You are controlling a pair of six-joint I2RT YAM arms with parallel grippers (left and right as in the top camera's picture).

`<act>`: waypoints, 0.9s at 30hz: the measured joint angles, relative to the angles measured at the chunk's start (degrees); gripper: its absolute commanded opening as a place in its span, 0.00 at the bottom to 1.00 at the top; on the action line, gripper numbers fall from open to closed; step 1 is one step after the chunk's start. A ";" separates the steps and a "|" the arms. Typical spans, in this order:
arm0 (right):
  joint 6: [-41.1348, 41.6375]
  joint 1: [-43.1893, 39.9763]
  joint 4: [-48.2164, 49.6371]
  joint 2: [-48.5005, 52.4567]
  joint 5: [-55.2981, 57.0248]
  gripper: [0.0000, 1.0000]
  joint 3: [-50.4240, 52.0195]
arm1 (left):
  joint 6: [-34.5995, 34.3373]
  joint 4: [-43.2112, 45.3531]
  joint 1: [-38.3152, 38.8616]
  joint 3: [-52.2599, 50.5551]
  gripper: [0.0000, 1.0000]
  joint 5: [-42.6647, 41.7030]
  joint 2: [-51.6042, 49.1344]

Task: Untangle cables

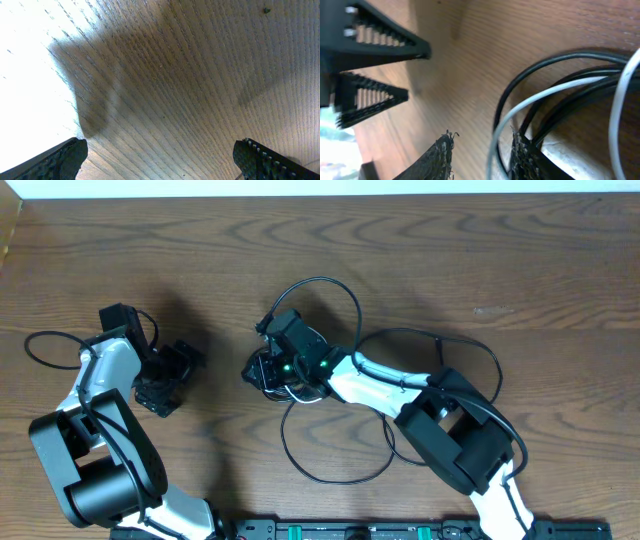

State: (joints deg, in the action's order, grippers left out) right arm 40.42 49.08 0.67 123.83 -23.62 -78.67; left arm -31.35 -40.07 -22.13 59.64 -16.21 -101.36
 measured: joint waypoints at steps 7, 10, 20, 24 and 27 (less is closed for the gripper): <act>1.03 -0.02 6.97 4.04 -2.14 0.45 0.02 | 0.00 0.00 0.00 0.00 0.98 0.00 0.00; 1.22 -0.04 11.61 4.26 -6.36 0.34 0.11 | 0.00 0.00 0.00 0.00 0.98 0.00 0.00; 5.73 -3.41 34.10 4.26 -30.25 0.01 -0.02 | -0.04 -2.54 0.00 0.00 0.98 -2.67 0.00; 8.00 -6.01 31.71 4.26 -33.88 0.01 -0.02 | -0.15 -3.04 0.00 0.00 0.98 -5.25 0.00; 8.92 -7.34 29.11 4.26 -34.97 0.01 -0.02 | -0.15 -3.06 0.00 0.00 0.98 -6.19 0.00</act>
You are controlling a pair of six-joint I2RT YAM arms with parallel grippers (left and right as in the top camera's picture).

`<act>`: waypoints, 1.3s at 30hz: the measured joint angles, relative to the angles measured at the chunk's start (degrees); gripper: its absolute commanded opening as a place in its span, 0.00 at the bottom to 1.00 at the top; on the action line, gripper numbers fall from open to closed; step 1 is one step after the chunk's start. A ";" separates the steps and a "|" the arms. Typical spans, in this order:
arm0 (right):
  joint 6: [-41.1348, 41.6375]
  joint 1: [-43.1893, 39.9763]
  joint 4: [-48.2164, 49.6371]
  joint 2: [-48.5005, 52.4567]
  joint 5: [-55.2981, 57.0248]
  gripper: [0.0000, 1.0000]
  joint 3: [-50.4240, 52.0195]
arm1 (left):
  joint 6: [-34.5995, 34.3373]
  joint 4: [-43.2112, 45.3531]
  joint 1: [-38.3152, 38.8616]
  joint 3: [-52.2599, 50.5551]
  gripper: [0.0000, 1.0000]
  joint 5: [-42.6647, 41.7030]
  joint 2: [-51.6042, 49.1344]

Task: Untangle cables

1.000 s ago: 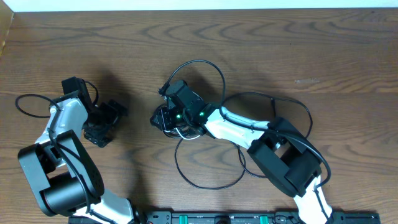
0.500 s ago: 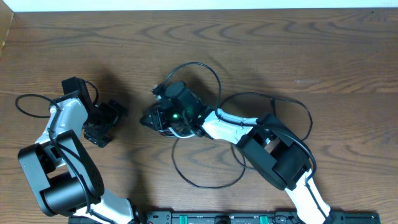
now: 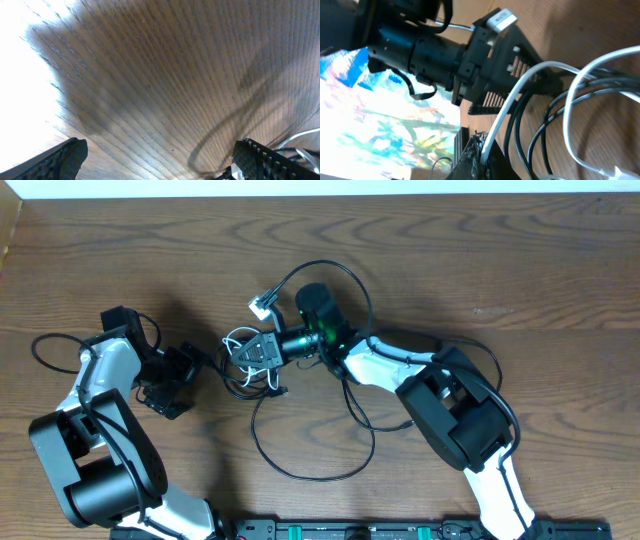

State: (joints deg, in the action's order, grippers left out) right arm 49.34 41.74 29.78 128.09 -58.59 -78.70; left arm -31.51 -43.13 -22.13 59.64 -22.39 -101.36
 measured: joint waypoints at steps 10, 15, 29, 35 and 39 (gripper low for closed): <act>2.62 -1.20 5.99 0.00 -6.40 0.01 0.02 | 7.80 -4.48 -0.13 0.00 0.98 -7.26 0.00; 4.22 -3.69 4.31 0.00 -8.15 0.01 0.02 | 17.07 -4.85 -0.17 0.00 0.98 -16.33 0.00; 3.41 -9.09 -0.74 0.00 -14.56 0.01 0.02 | 38.18 -11.56 -2.47 0.00 0.98 -32.33 0.00; -0.11 -10.10 -7.48 0.00 -16.28 0.01 0.02 | 39.54 -7.85 -2.08 0.00 0.98 -33.35 0.00; -2.86 -11.10 -11.34 0.00 -16.48 0.01 0.02 | 37.99 -3.02 -2.05 0.00 0.98 -33.70 0.00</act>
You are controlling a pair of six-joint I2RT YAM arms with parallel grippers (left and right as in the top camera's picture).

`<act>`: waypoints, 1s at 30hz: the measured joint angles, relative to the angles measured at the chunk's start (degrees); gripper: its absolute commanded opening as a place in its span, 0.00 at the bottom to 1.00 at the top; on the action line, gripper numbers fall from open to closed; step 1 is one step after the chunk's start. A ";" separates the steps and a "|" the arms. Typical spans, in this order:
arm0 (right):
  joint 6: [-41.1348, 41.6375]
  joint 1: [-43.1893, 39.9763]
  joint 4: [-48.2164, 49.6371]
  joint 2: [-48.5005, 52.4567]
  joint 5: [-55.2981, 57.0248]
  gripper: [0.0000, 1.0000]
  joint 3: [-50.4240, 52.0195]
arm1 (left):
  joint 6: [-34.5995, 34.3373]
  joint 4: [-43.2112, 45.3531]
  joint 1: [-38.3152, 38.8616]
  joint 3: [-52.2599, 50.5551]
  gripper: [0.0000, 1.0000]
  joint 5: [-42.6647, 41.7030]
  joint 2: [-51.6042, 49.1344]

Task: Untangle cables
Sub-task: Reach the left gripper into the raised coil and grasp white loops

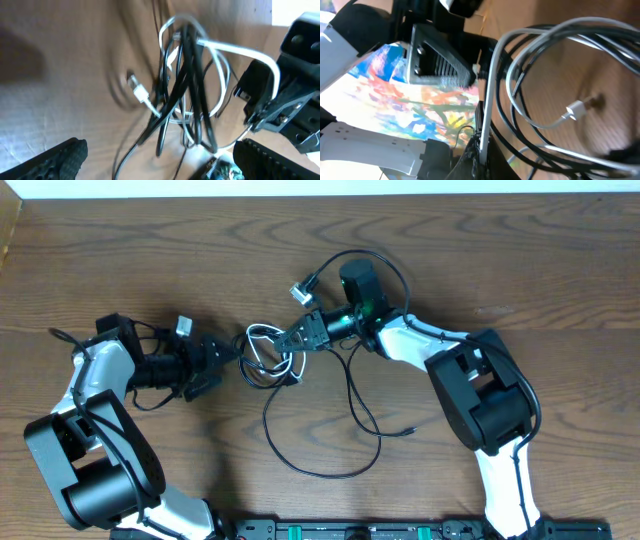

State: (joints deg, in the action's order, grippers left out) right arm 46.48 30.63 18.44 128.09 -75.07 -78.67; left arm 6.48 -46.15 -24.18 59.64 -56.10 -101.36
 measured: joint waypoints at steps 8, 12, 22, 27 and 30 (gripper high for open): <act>-1.90 -0.39 -0.13 0.00 0.07 0.01 0.00 | -2.05 5.99 1.70 -0.02 0.98 -0.15 0.00; -2.03 -0.39 -0.11 0.00 0.07 0.01 0.00 | -2.21 7.04 5.84 -0.02 0.87 0.28 0.00; -2.03 -0.39 -0.15 0.00 0.09 0.01 0.00 | -5.88 6.58 13.35 -0.02 0.75 13.00 0.00; -2.03 -0.39 -0.13 0.00 0.09 0.01 0.00 | -6.34 6.54 12.55 -0.02 0.91 11.50 0.00; -2.03 -0.39 -0.15 0.00 0.09 0.01 0.00 | -5.70 6.54 11.45 -0.02 0.91 7.08 0.00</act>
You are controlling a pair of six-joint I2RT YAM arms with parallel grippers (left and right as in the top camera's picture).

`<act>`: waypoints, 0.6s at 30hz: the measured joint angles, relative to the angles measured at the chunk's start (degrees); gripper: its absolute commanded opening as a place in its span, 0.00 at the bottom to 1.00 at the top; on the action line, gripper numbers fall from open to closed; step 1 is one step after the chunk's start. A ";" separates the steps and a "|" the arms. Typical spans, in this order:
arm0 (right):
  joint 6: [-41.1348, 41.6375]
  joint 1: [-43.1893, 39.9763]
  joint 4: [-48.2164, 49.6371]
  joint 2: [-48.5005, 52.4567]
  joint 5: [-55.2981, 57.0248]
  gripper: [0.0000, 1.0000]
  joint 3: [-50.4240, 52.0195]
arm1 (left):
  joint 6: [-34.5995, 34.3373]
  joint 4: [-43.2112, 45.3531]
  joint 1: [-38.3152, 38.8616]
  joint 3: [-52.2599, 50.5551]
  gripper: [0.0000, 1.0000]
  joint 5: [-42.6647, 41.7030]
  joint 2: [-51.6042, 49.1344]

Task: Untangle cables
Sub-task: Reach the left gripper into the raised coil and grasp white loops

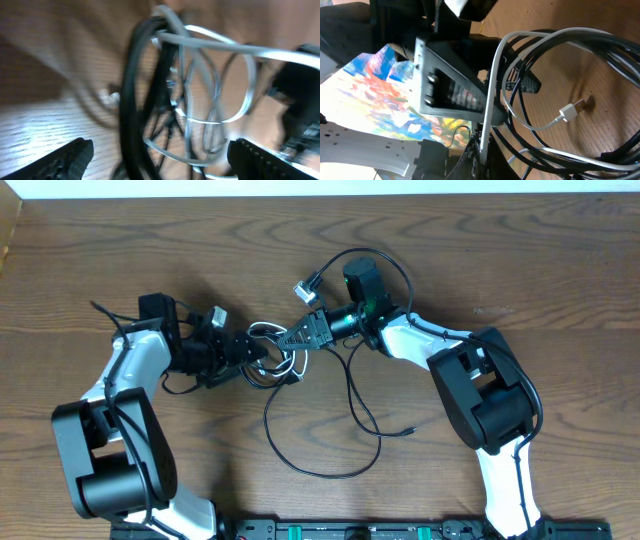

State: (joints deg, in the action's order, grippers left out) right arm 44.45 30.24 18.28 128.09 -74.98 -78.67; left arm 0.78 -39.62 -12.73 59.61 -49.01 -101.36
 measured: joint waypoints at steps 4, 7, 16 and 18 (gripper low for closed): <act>0.00 0.00 0.02 0.00 0.00 0.01 0.00 | 0.55 -0.09 -2.01 0.00 0.89 -2.64 0.00; 0.00 0.00 0.02 0.00 0.00 0.01 0.00 | 0.76 -0.26 -3.74 0.00 0.85 -3.23 0.00; 0.00 0.00 0.02 0.00 0.00 0.01 0.00 | 0.74 -0.48 -6.62 0.00 0.74 -3.41 0.00; 0.00 0.00 0.00 0.00 0.00 0.01 0.00 | 0.94 -0.48 -5.99 0.00 0.66 -3.10 0.00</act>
State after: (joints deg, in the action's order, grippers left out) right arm 44.45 30.24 18.28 128.09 -74.98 -78.67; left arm 1.72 -40.10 -18.72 59.61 -52.12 -101.36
